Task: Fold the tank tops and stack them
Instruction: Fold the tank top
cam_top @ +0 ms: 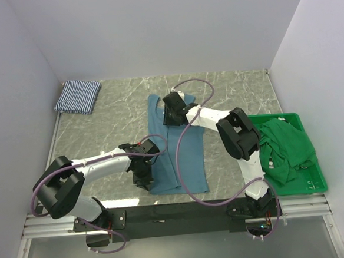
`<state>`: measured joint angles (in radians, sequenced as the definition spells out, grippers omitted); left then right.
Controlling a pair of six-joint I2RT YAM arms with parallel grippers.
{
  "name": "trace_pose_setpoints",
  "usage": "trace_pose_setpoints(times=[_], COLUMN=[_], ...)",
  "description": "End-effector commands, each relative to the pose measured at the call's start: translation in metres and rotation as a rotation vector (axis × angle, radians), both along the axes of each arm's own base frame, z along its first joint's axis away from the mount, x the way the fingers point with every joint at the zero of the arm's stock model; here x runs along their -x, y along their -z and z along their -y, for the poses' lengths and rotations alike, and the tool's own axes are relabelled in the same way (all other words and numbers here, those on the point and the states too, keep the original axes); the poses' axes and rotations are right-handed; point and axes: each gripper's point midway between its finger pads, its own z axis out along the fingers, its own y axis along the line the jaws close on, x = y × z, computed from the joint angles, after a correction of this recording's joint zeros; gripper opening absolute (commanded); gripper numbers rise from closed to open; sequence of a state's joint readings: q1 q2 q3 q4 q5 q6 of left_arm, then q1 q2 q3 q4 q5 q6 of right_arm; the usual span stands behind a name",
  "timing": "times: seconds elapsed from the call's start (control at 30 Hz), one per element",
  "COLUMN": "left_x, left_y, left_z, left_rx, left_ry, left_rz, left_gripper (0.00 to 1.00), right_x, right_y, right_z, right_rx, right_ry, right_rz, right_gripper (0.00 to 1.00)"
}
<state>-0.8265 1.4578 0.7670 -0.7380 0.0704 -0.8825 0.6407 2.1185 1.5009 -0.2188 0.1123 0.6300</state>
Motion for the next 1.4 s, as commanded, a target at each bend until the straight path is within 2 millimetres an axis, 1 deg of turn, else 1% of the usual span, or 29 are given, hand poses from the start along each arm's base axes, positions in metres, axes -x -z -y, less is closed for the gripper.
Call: trace_pose_setpoints(times=[0.0,0.03,0.07,0.13,0.17,0.23,0.3,0.33,0.37,0.5,0.6,0.73,0.77,0.8,0.83,0.87,0.9,0.93,0.97,1.0,1.03,1.07,1.1,1.17,1.2,1.23,1.3,1.33,1.37], left_x=[0.003,0.003,0.004,0.004,0.004,0.004,0.004,0.004,0.004,0.004,0.004,0.002,0.001,-0.002,-0.004,-0.004,-0.009,-0.012,-0.018,-0.024,-0.029,-0.039,-0.043,-0.053,-0.057,-0.063,-0.066,-0.07,-0.066], left_y=[0.002,0.001,0.001,0.001,0.002,0.002,0.002,0.001,0.001,0.001,-0.001,-0.005,-0.007,-0.011,-0.014,-0.015,-0.019,-0.022,-0.025,-0.03,-0.038,-0.046,-0.052,-0.069,-0.078,-0.086,-0.089,-0.087,-0.085], left_z=[0.001,0.002,0.001,0.001,0.0,-0.001,-0.001,-0.002,-0.003,-0.003,-0.005,-0.004,-0.004,-0.002,-0.002,-0.004,-0.004,-0.006,-0.01,-0.014,-0.014,-0.016,-0.016,-0.005,0.005,0.022,0.038,0.048,0.057], left_rx=[0.004,0.004,-0.001,-0.002,-0.005,-0.009,-0.01,-0.011,-0.012,-0.005,-0.008,0.003,0.008,0.014,0.018,0.008,0.008,0.004,-0.005,-0.011,0.013,0.03,0.046,0.121,0.173,0.252,0.307,0.331,0.348], left_ry=[0.001,0.004,0.003,0.004,0.004,0.005,0.003,0.002,0.002,-0.003,-0.004,-0.008,-0.008,-0.009,-0.012,-0.019,-0.023,-0.033,-0.056,-0.074,-0.089,-0.118,-0.13,-0.139,-0.136,-0.129,-0.12,-0.125,-0.111], left_rz=[-0.016,-0.015,-0.019,-0.019,-0.019,-0.019,-0.02,-0.021,-0.022,-0.027,-0.021,-0.015,-0.009,0.002,0.012,0.011,0.031,0.042,0.055,0.071,0.095,0.113,0.132,0.174,0.184,0.199,0.205,0.204,0.192], left_gripper=[0.11,0.08,0.01,0.0,0.01,0.0,0.0,0.0,0.0,0.01,0.01,0.0,0.01,0.01,0.01,0.01,0.03,0.06,0.12,0.16,0.18,0.22,0.23,0.25,0.25,0.25,0.26,0.26,0.24], right_x=[-0.021,-0.021,-0.021,-0.022,-0.023,-0.024,-0.025,-0.027,-0.028,-0.035,-0.038,-0.038,-0.037,-0.036,-0.034,-0.033,-0.032,-0.032,-0.03,-0.03,-0.029,-0.028,-0.028,-0.027,-0.026,-0.025,-0.025,-0.022,-0.021], right_y=[-0.015,-0.015,-0.013,-0.014,-0.014,-0.013,-0.013,-0.018,-0.018,-0.03,-0.034,-0.038,-0.037,-0.04,-0.038,-0.039,-0.045,-0.047,-0.049,-0.059,-0.063,-0.066,-0.076,-0.084,-0.091,-0.093,-0.1,-0.099,-0.1], right_z=[-0.005,-0.005,-0.006,-0.007,-0.006,-0.005,-0.002,0.0,0.002,0.01,0.015,0.013,0.014,0.013,0.013,0.013,0.012,0.013,0.014,0.014,0.014,0.016,0.017,0.02,0.021,0.025,0.033,0.037,0.041], right_rx=[-0.019,-0.022,-0.026,-0.033,-0.031,-0.03,-0.031,-0.039,-0.041,-0.054,-0.053,-0.069,-0.069,-0.076,-0.079,-0.083,-0.092,-0.093,-0.094,-0.102,-0.103,-0.098,-0.105,-0.104,-0.108,-0.1,-0.099,-0.094,-0.099], right_ry=[0.011,0.013,0.011,0.011,0.016,0.019,0.03,0.038,0.043,0.069,0.08,0.068,0.064,0.06,0.057,0.053,0.051,0.051,0.046,0.046,0.043,0.044,0.044,0.049,0.053,0.06,0.085,0.092,0.103], right_rz=[0.063,0.064,0.065,0.068,0.066,0.065,0.069,0.077,0.083,0.108,0.116,0.116,0.111,0.116,0.11,0.113,0.12,0.122,0.123,0.138,0.142,0.144,0.159,0.17,0.181,0.179,0.186,0.176,0.174], right_gripper=[0.4,0.39,0.34,0.28,0.22,0.15,0.09,0.08,0.05,0.01,0.0,0.01,0.01,0.04,0.06,0.15,0.21,0.27,0.36,0.4,0.42,0.45,0.46,0.48,0.48,0.48,0.48,0.48,0.48])
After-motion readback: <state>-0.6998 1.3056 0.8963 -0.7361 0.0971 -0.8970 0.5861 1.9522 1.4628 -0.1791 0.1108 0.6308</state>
